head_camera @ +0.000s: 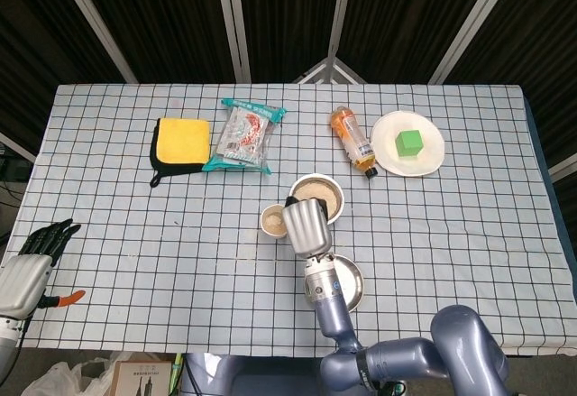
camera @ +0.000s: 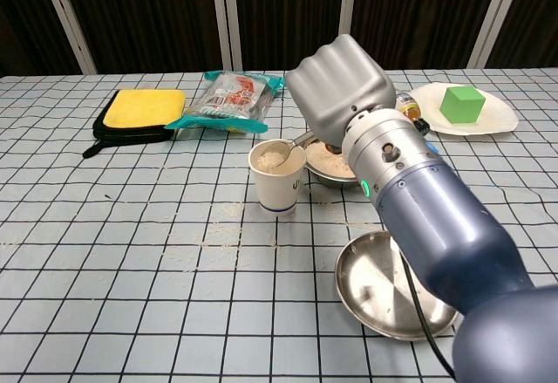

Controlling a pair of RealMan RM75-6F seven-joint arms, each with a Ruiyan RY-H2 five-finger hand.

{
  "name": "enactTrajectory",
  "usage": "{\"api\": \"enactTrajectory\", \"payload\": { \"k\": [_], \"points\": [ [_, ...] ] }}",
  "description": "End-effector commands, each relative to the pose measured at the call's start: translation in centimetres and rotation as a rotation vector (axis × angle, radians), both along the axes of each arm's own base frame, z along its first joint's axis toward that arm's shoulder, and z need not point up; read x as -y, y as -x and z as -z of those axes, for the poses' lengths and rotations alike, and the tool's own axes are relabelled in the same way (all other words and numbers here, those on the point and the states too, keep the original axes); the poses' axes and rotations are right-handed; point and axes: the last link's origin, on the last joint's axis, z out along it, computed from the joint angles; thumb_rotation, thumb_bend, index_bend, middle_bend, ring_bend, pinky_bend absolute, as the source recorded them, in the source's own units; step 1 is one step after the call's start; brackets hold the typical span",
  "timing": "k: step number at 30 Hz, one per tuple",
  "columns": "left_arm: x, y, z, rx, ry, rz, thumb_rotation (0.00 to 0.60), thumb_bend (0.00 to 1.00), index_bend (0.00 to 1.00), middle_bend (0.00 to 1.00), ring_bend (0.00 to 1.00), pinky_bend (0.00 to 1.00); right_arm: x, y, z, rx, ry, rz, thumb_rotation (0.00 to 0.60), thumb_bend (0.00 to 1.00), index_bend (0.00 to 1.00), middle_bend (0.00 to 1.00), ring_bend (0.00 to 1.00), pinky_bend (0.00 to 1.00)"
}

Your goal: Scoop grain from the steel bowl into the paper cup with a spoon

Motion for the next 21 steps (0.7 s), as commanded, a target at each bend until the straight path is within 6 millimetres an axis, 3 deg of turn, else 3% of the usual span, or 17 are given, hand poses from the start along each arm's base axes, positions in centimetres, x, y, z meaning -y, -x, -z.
{"api": "enactTrajectory", "payload": {
  "k": [1,6,21],
  "points": [
    [0.0,0.0,0.0,0.000,0.000,-0.004,0.600,0.00,0.00,0.00,0.00,0.00,0.3,0.6,0.3,-0.116,0.030,-0.152,0.600,0.64,0.73,0.89,0.96,1.00],
    [0.0,0.0,0.1,-0.003,0.002,-0.008,0.600,0.00,0.00,0.00,0.00,0.00,0.8,1.5,0.6,-0.205,0.070,-0.281,0.600,0.64,0.73,0.89,0.96,1.00],
    [-0.1,0.0,0.1,-0.012,0.003,-0.016,0.600,0.00,0.00,0.00,0.00,0.00,1.9,3.3,-0.4,-0.352,0.138,-0.398,0.600,0.64,0.74,0.89,0.96,1.00]
  ]
}}
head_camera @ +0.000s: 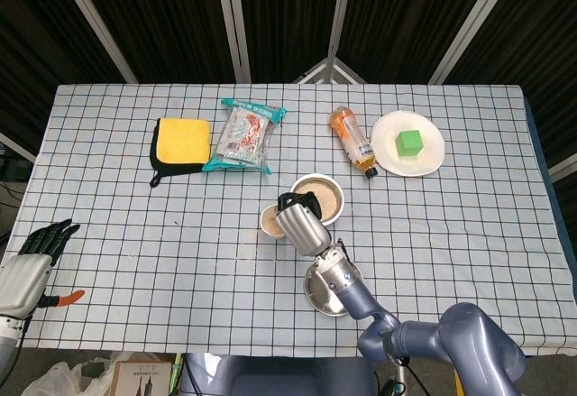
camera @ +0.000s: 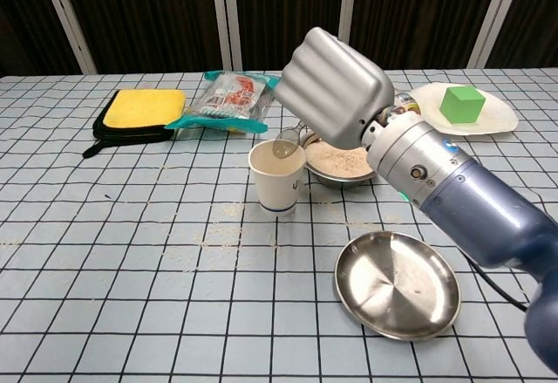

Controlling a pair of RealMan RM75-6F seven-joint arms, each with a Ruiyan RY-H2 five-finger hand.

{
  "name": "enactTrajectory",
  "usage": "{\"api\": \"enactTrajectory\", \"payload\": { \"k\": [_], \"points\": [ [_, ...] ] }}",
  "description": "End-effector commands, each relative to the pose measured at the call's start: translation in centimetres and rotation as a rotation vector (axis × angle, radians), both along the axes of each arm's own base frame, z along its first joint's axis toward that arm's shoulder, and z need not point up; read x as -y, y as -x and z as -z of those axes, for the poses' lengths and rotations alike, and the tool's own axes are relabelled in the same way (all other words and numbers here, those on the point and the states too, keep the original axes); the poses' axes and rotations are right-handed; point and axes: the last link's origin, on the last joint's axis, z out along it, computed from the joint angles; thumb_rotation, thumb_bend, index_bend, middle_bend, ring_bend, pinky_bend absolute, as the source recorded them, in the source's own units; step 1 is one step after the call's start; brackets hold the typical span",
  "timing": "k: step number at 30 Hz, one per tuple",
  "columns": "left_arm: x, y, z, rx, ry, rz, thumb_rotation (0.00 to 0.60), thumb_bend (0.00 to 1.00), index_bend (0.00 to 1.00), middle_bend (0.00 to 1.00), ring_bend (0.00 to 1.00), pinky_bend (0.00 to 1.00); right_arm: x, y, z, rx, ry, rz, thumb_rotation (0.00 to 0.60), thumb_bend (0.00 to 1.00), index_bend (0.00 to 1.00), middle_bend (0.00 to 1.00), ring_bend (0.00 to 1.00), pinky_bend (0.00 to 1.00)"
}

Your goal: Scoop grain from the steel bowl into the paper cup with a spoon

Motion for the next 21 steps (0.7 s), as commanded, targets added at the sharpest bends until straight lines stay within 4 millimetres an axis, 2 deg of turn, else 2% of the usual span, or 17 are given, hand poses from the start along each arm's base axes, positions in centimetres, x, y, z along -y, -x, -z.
{"api": "enactTrajectory", "payload": {
  "k": [1,9,16,21],
  "points": [
    [0.0,0.0,0.0,-0.001,0.000,-0.001,0.600,0.00,0.00,0.00,0.00,0.00,0.0,0.3,-0.1,-0.001,-0.003,-0.001,0.600,0.64,0.74,0.89,0.96,1.00],
    [0.0,0.1,0.0,-0.010,-0.002,-0.002,0.600,0.00,0.00,0.00,0.00,0.00,-0.4,0.4,-0.7,0.003,-0.008,-0.017,0.600,0.64,0.75,0.89,0.96,1.00],
    [0.1,0.1,0.0,-0.017,-0.006,0.001,0.600,0.00,0.00,0.00,0.00,0.00,-1.0,0.6,-1.6,0.086,-0.020,0.024,0.600,0.64,0.75,0.89,0.96,1.00],
    [0.2,0.2,0.0,-0.025,-0.008,0.004,0.600,0.00,0.00,0.00,0.00,0.00,-1.6,0.9,-2.8,0.374,-0.064,0.252,0.600,0.64,0.75,0.89,0.96,1.00]
  ]
}}
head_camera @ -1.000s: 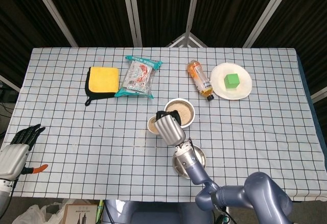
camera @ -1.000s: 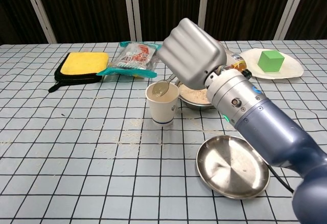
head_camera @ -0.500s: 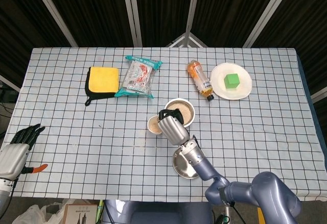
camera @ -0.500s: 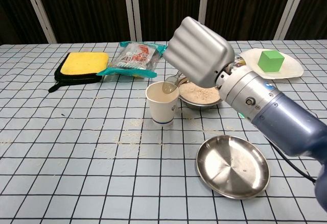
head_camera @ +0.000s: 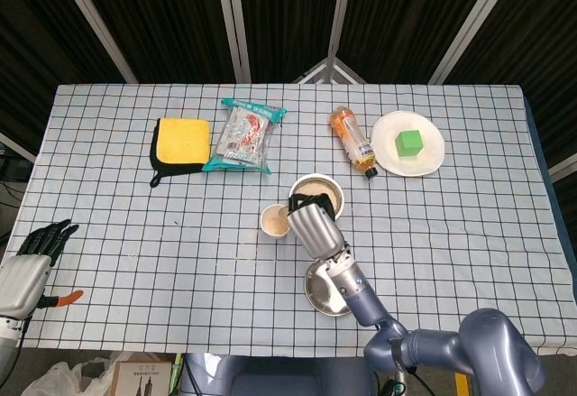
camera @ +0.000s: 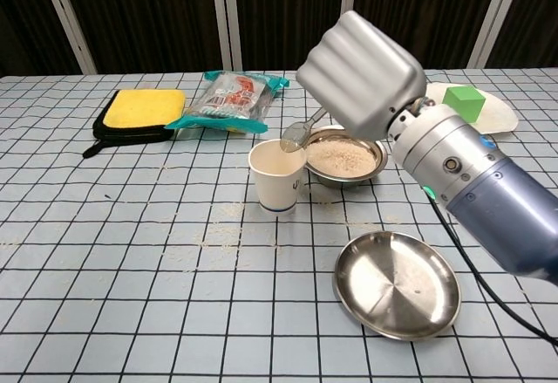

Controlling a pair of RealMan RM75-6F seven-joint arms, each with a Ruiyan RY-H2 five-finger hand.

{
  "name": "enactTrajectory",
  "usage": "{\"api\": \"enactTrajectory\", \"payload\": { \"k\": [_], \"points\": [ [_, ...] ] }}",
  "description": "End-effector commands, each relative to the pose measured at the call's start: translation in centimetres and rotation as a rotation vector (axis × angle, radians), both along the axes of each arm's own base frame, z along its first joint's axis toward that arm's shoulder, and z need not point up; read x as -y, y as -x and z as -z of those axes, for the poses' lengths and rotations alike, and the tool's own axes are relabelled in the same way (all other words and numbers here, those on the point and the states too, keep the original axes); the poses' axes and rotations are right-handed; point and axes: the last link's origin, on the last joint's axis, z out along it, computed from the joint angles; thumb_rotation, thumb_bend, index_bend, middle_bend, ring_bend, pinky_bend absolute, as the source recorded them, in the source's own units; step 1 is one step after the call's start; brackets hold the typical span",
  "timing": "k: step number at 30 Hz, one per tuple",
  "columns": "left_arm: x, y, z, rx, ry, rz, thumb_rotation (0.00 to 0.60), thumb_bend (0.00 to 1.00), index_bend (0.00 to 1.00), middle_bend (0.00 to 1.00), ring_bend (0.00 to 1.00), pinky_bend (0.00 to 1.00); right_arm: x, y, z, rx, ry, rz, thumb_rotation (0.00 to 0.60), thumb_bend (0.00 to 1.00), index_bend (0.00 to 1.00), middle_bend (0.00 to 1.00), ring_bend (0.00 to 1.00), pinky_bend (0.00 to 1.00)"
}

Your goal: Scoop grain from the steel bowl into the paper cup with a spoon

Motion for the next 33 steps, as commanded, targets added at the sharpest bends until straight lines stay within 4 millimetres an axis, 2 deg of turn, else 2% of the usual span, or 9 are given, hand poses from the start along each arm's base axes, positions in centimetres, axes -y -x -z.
{"api": "enactTrajectory", "payload": {
  "k": [1,7,10,14,19,24,29,33],
  "points": [
    [0.1,0.1,0.0,-0.005,-0.001,-0.002,0.600,0.00,0.00,0.00,0.00,0.00,-0.5,0.2,-1.6,0.267,-0.038,0.204,0.600,0.64,0.75,0.89,0.96,1.00],
    [0.3,0.1,0.0,-0.018,-0.001,0.004,0.600,0.00,0.00,0.00,0.00,0.00,-1.7,0.7,-5.2,0.410,-0.056,0.314,0.600,0.64,0.75,0.89,0.96,1.00],
    [0.3,0.2,-0.1,-0.020,-0.006,0.003,0.600,0.00,0.00,0.00,0.00,0.00,-3.2,2.1,-6.8,0.430,-0.089,0.358,0.600,0.64,0.75,0.89,0.96,1.00],
    [0.3,0.2,0.0,-0.030,-0.004,0.004,0.600,0.00,0.00,0.00,0.00,0.00,-5.3,4.4,-7.7,0.413,-0.144,0.407,0.600,0.64,0.75,0.89,0.96,1.00],
    [0.4,0.1,0.2,-0.052,-0.006,0.013,0.600,0.00,0.00,0.00,0.00,0.00,-8.2,7.5,-7.0,0.386,-0.239,0.487,0.600,0.64,0.75,0.89,0.96,1.00],
    [0.5,0.2,0.3,-0.064,-0.012,0.003,0.600,0.00,0.00,0.00,0.00,0.00,-10.3,9.5,-5.0,0.335,-0.314,0.544,0.600,0.64,0.75,0.89,0.96,1.00],
    [0.5,0.3,0.3,-0.070,-0.015,-0.002,0.600,0.00,0.00,0.00,0.00,0.00,-11.5,10.5,-3.3,0.339,-0.366,0.608,0.600,0.64,0.75,0.89,0.96,1.00],
    [0.5,0.3,0.3,-0.072,-0.013,-0.005,0.600,0.00,0.00,0.00,0.00,0.00,-12.1,10.6,-2.4,0.328,-0.387,0.613,0.600,0.64,0.75,0.89,0.96,1.00]
  ]
}}
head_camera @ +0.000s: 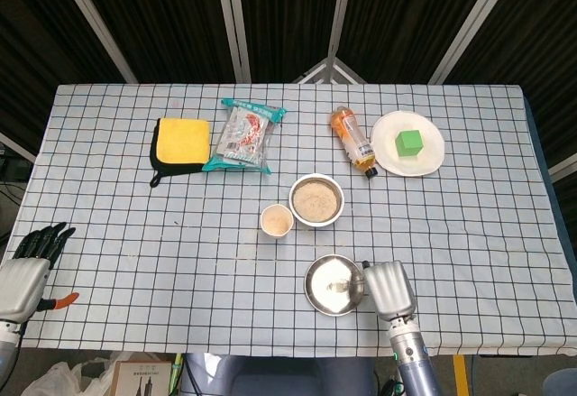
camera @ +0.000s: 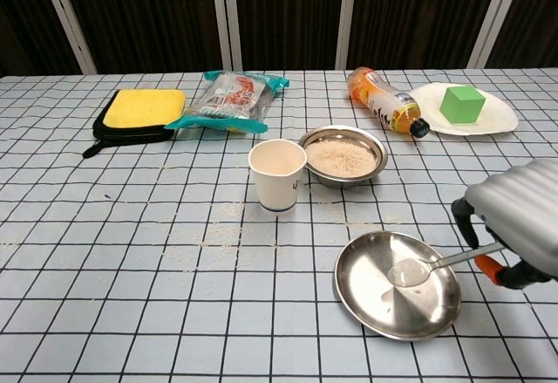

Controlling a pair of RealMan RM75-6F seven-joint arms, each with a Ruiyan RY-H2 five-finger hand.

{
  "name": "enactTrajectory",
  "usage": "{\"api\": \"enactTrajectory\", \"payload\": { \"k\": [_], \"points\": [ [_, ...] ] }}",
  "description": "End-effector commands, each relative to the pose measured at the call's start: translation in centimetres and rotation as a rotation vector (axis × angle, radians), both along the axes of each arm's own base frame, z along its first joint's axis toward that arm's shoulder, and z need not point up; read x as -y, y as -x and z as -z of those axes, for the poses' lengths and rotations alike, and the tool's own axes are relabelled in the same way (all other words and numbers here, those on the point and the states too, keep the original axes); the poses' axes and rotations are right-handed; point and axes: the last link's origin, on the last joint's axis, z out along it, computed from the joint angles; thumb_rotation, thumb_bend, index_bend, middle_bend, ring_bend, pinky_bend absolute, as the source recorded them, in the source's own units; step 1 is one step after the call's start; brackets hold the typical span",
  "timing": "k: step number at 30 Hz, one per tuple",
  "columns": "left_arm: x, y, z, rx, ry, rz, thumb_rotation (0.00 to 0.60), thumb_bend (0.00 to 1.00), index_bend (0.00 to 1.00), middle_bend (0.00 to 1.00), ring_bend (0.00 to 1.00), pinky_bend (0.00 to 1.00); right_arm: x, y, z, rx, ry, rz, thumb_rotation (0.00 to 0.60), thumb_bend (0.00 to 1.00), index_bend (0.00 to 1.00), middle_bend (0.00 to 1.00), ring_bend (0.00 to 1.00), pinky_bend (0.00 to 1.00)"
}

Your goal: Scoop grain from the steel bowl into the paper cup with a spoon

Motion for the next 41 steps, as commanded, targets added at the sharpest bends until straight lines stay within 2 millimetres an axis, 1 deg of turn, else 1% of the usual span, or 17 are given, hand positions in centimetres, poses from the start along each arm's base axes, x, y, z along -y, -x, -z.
{"api": "enactTrajectory", "payload": {
  "k": [1,3,5,7,10,16,19,23,26,27,29,31,33,34,35,37,41],
  "points": [
    [0.0,0.0,0.0,-0.001,0.001,-0.001,0.600,0.00,0.00,0.00,0.00,0.00,-0.4,-0.1,0.6,-0.004,-0.018,-0.004,0.600,0.64,0.75,0.89,0.96,1.00],
    [0.0,0.0,0.0,-0.002,0.001,-0.001,0.600,0.00,0.00,0.00,0.00,0.00,-0.5,-0.2,1.0,-0.001,-0.023,-0.007,0.600,0.64,0.72,0.89,0.96,1.00],
    [0.0,0.0,0.0,-0.001,0.001,-0.001,0.600,0.00,0.00,0.00,0.00,0.00,-0.6,-0.4,1.3,0.003,-0.030,-0.005,0.600,0.61,0.62,0.89,0.96,1.00],
    [0.0,0.0,0.0,0.001,0.001,-0.003,0.600,0.00,0.00,0.00,0.00,0.00,-0.7,-0.4,1.6,-0.006,-0.034,-0.004,0.600,0.52,0.49,0.89,0.96,1.00],
    [-0.1,0.1,0.0,0.004,0.001,-0.006,0.600,0.00,0.00,0.00,0.00,0.00,-0.8,-0.5,1.9,-0.033,-0.041,-0.004,0.600,0.47,0.38,0.89,0.95,1.00],
    [-0.1,0.0,0.0,0.003,0.004,-0.005,0.600,0.00,0.00,0.00,0.00,0.00,-0.8,-0.6,2.0,-0.044,-0.037,-0.005,0.600,0.39,0.19,0.89,0.94,1.00],
    [-0.1,0.1,0.0,0.005,0.002,-0.008,0.600,0.00,0.00,0.00,0.00,0.00,-0.8,-0.5,1.8,-0.055,-0.032,-0.005,0.600,0.35,0.15,0.89,0.94,1.00],
    [-0.1,0.1,0.0,0.004,-0.001,-0.012,0.600,0.00,0.00,0.00,0.00,0.00,-0.8,-0.3,1.1,-0.060,-0.010,-0.021,0.600,0.35,0.13,0.87,0.92,1.00],
    [-0.1,0.2,-0.1,0.003,-0.008,-0.012,0.600,0.00,0.00,0.00,0.00,0.00,-0.3,0.2,-0.8,-0.058,0.049,-0.052,0.600,0.35,0.11,0.82,0.88,0.97],
    [-0.1,0.2,-0.1,0.003,-0.009,-0.013,0.600,0.00,0.00,0.00,0.00,0.00,-0.3,0.4,-1.3,-0.059,0.063,-0.061,0.600,0.35,0.09,0.79,0.84,0.94],
    [-0.1,0.2,-0.1,0.002,-0.014,-0.013,0.600,0.00,0.00,0.00,0.00,0.00,0.0,1.0,-3.0,-0.064,0.116,-0.087,0.600,0.35,0.04,0.65,0.70,0.82],
    [0.0,0.3,-0.2,-0.003,-0.019,-0.012,0.600,0.00,0.00,0.00,0.00,0.00,0.1,2.0,-4.7,-0.056,0.154,-0.094,0.600,0.31,0.00,0.36,0.38,0.58],
    [0.0,0.4,-0.3,-0.019,-0.024,-0.006,0.600,0.00,0.00,0.00,0.00,0.00,-0.2,3.3,-6.1,-0.012,0.143,-0.055,0.600,0.27,0.00,0.12,0.13,0.37],
    [0.0,0.4,-0.4,-0.024,-0.026,-0.002,0.600,0.00,0.00,0.00,0.00,0.00,-0.4,3.9,-6.6,0.004,0.139,-0.035,0.600,0.26,0.00,0.04,0.05,0.28],
    [0.1,0.4,-0.4,-0.031,-0.029,0.006,0.600,0.00,0.00,0.00,0.00,0.00,-0.6,4.7,-7.4,0.024,0.133,-0.009,0.600,0.25,0.00,0.01,0.02,0.24],
    [0.2,0.3,-0.5,-0.041,-0.035,0.020,0.600,0.00,0.00,0.00,0.00,0.00,-1.0,5.7,-8.4,0.044,0.127,0.013,0.600,0.23,0.00,0.00,0.00,0.17],
    [0.5,0.3,-0.5,-0.057,-0.054,0.050,0.600,0.00,0.00,0.00,0.00,0.00,-2.3,8.1,-10.8,0.096,0.142,0.047,0.600,0.21,0.00,0.00,0.00,0.12]
  ]
}}
